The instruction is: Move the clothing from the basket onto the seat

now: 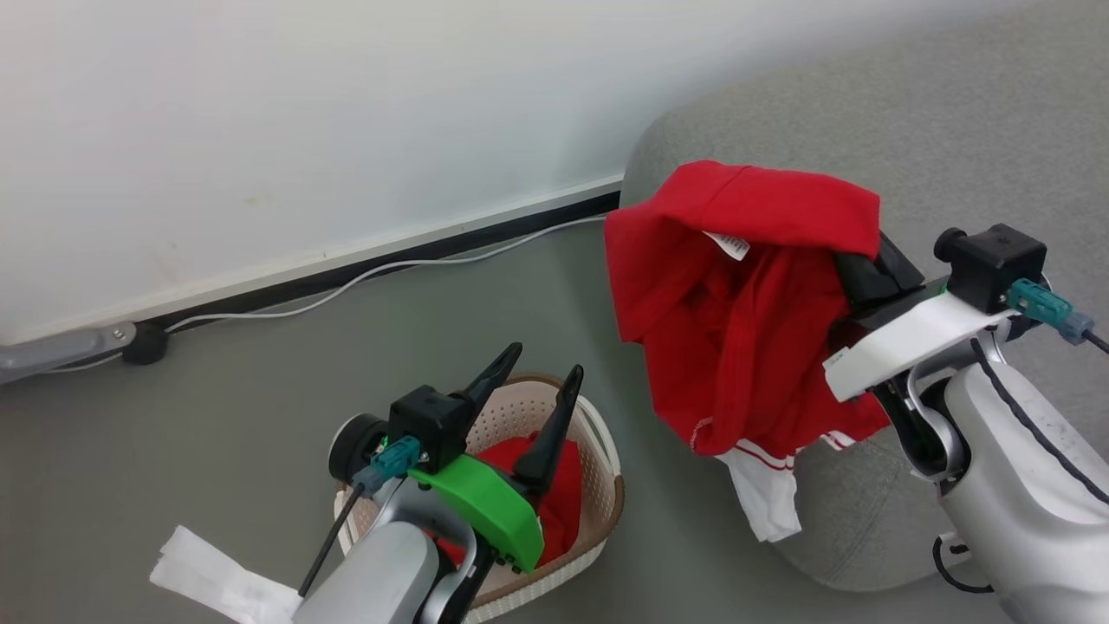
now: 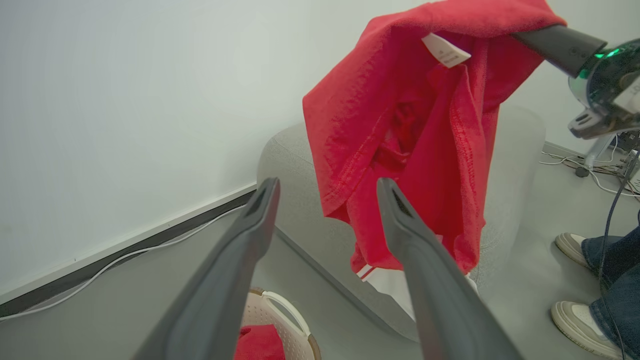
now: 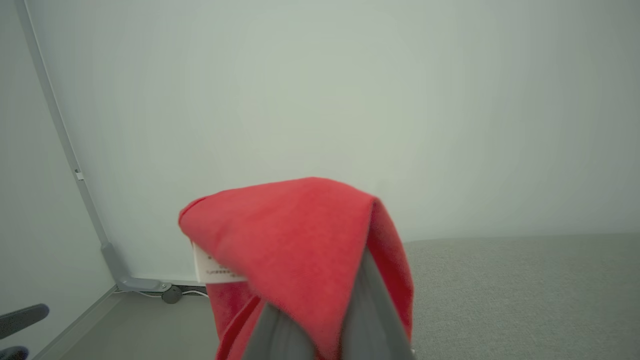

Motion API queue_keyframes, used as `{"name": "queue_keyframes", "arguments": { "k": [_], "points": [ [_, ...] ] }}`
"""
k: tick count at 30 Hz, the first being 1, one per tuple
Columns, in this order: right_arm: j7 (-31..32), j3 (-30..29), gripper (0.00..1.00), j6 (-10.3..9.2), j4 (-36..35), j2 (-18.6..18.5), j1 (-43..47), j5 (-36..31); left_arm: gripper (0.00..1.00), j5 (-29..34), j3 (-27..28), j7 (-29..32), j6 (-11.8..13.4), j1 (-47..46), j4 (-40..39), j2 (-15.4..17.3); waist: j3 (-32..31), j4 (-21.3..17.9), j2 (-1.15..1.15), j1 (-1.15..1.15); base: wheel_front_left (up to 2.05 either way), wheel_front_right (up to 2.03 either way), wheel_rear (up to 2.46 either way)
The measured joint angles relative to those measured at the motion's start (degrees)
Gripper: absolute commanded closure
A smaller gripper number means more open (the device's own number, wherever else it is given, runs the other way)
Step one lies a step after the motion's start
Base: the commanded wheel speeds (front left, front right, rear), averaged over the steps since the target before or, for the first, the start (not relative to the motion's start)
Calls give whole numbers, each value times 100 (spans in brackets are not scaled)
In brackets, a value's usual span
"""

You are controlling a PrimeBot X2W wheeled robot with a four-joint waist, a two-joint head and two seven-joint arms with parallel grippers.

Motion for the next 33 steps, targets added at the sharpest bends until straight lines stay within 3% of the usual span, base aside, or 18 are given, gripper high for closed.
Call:
{"name": "queue_keyframes", "arguments": {
  "k": [6, 14, 23, 26, 33],
  "points": [
    [79, -154, 100, 3, -270, -136, 1, 190, 0, 53, -85, 0, 1, -2, -87, -5, 184, -290, 0, 0, 0, 0, 0],
    [315, -232, 100, 148, -336, -84, -69, 601, 0, 222, -142, 53, 3, -69, -191, 8, 591, -422, 0, 0, 0, 0, 0],
    [608, -691, 100, 155, -320, -297, -1435, 623, 0, 455, -182, 279, 10, -547, -559, 147, 1219, -334, 0, 0, 0, 0, 0],
    [771, -1035, 100, 135, -216, -305, -1967, 923, 0, 542, -148, 348, 54, -710, -704, 191, 1430, -266, 0, 0, 0, 0, 0],
    [1109, -1669, 100, -123, 32, -569, -3209, 1206, 0, 686, -94, 480, 55, -1073, -1087, 203, 1939, -79, 0, 0, 0, 0, 0]
  ]
}}
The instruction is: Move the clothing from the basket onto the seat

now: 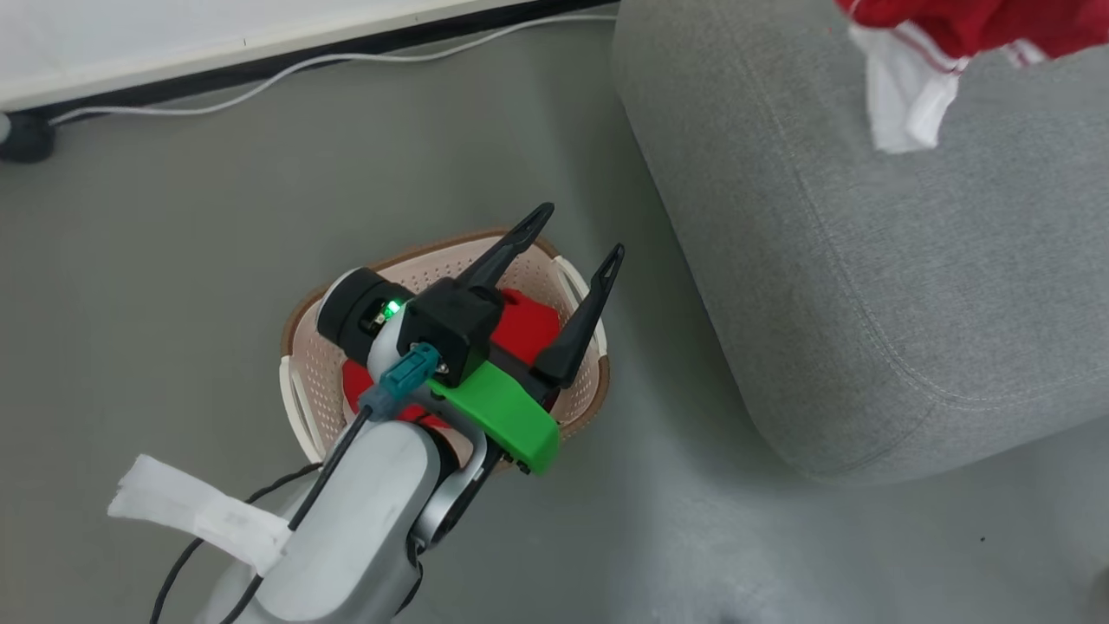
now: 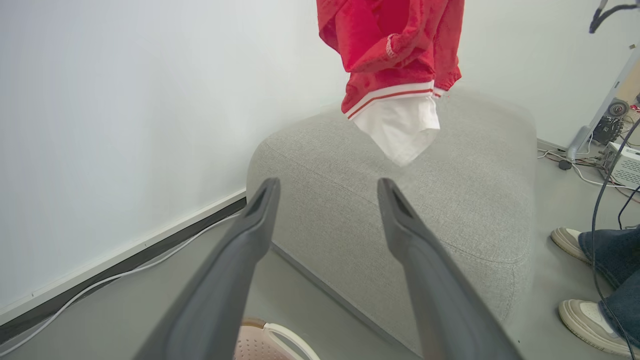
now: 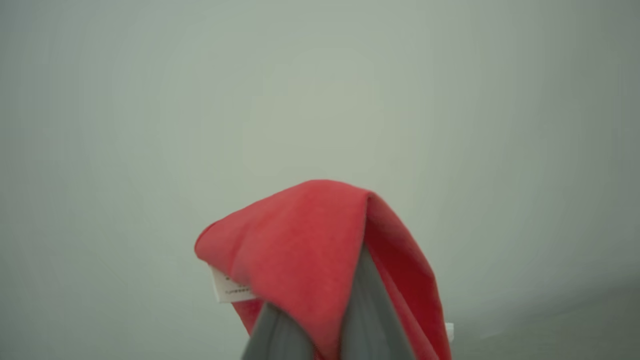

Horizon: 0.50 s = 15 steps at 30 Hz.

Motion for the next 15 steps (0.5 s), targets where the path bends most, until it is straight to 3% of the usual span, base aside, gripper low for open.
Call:
{"name": "queue_keyframes", "arguments": {
  "k": [7, 15],
  "points": [
    [174, -334, 100, -238, 409, -483, -716, -51, 0, 22, 45, 138, 0, -133, -197, 81, 453, 267, 0, 0, 0, 0, 0],
    [281, -403, 100, -341, 899, -822, -1045, -233, 0, 70, 58, 289, 0, -231, -427, 190, 859, 560, 0, 0, 0, 0, 0]
  ]
}}
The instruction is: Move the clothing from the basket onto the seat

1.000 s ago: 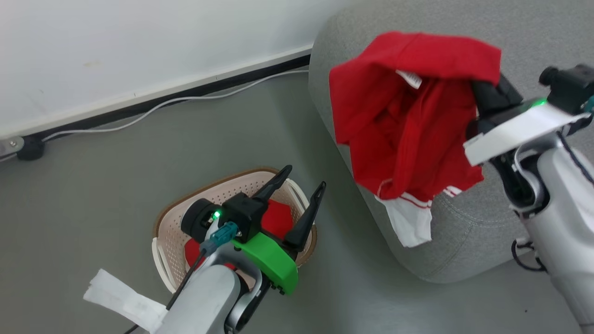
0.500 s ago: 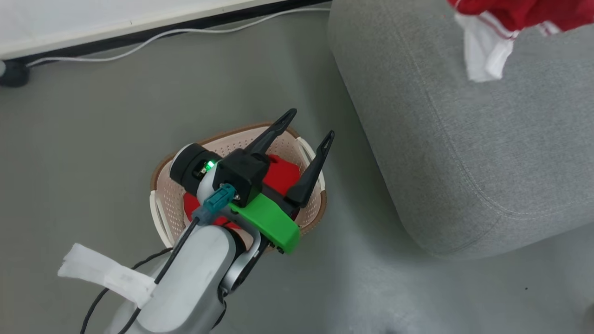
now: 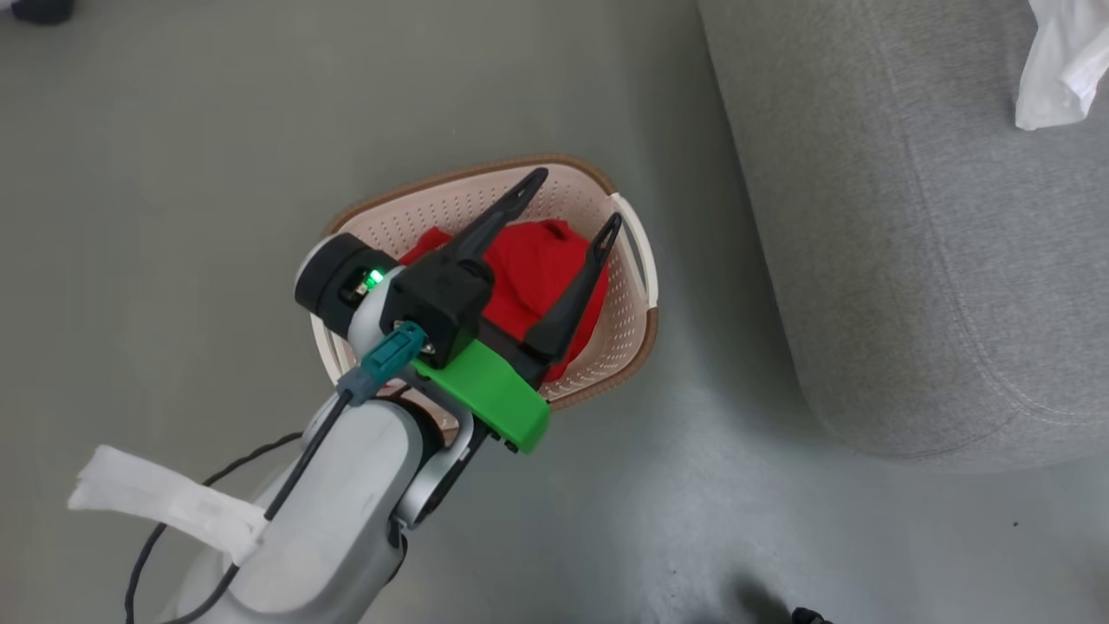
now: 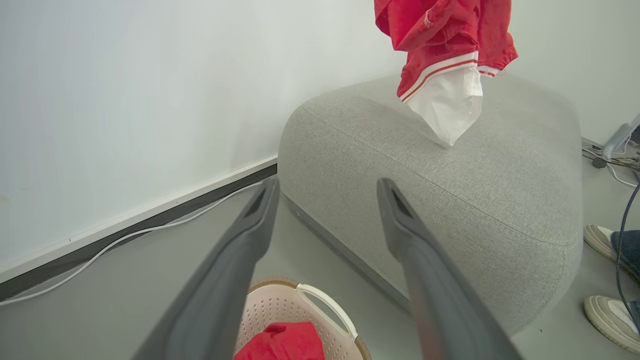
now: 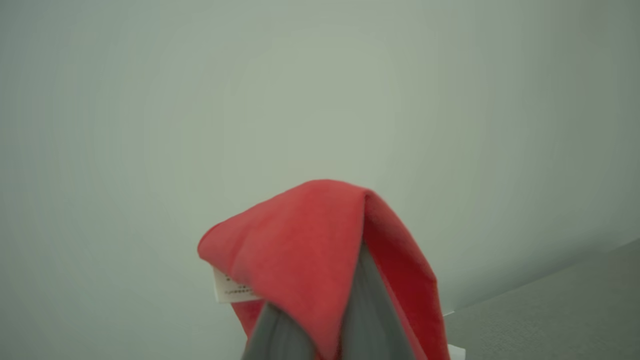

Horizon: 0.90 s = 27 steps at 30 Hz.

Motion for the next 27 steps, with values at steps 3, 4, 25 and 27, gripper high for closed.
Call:
{"name": "queue_keyframes", "arguments": {
  "k": [3, 4, 25, 27],
  "points": [
    [-3, -77, 100, -15, 147, -60, -87, 0, 0, 7, 23, 55, 2, -77, -99, 43, 149, 54, 0, 0, 0, 0, 0],
    [-10, -102, 100, -49, 205, -74, -97, 1, 0, 14, 32, 58, 8, -98, -129, 56, 197, 65, 0, 0, 0, 0, 0],
    [-723, -52, 100, -208, 2260, 846, 1009, 66, 0, 209, 188, 402, 158, -120, -510, 434, 1008, -236, 0, 0, 0, 0, 0],
    [-849, -66, 100, -208, 2358, 879, 1063, 67, 0, 209, 187, 402, 158, -120, -510, 434, 1025, -256, 0, 0, 0, 0, 0]
  ]
}}
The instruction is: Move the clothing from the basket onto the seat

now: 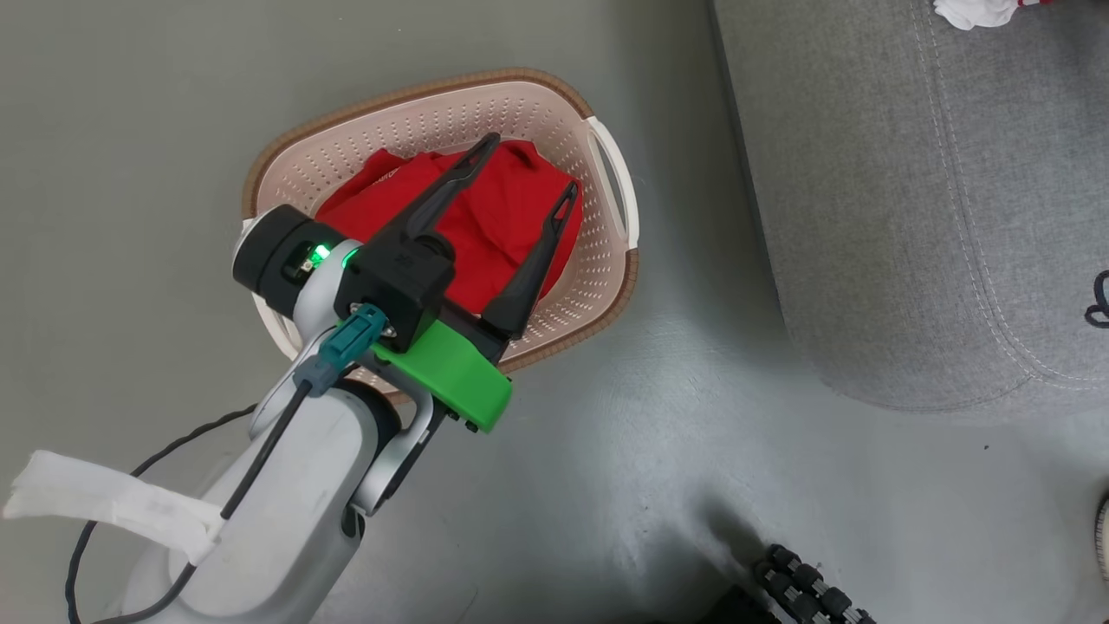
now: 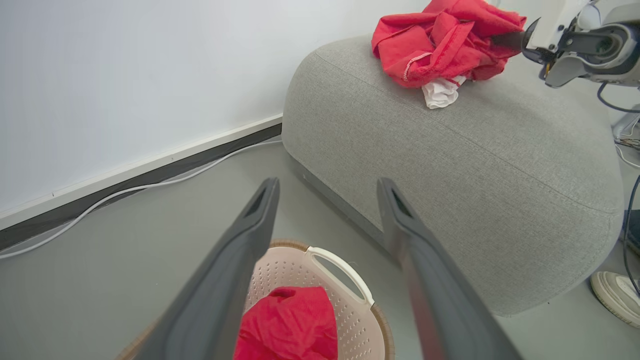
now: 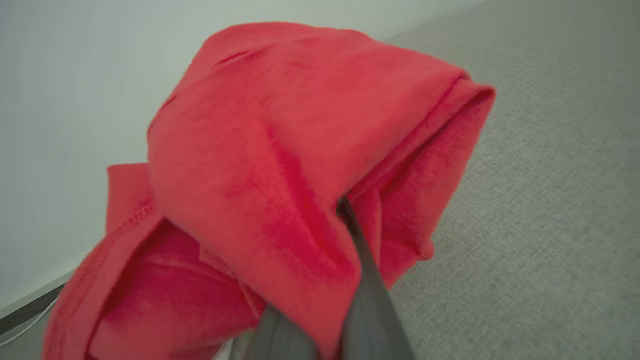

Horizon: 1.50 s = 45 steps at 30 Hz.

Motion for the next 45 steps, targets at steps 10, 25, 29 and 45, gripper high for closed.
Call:
{"name": "queue_keyframes", "arguments": {
  "k": [10, 25, 29, 45],
  "points": [
    [-430, -71, 0, 148, 109, 63, -2, 11, 0, -11, 49, -60, -1, 0, 13, 29, -45, -53, 0, 0, 0, 0, 0],
    [-555, 242, 0, 641, 132, 0, 492, -336, 0, -275, 157, -525, -15, 139, 436, 2, -528, -185, 0, 0, 0, 0, 0],
    [-558, 294, 0, 735, 53, -1, 670, -426, 0, -355, 235, -749, -15, 298, 661, -53, -824, -174, 0, 0, 0, 0, 0],
    [-599, 682, 0, 879, -770, 271, 1321, -858, 0, -818, 781, -1322, 157, 1016, 1452, -257, -1959, 226, 0, -1, 0, 0, 0]
  ]
}}
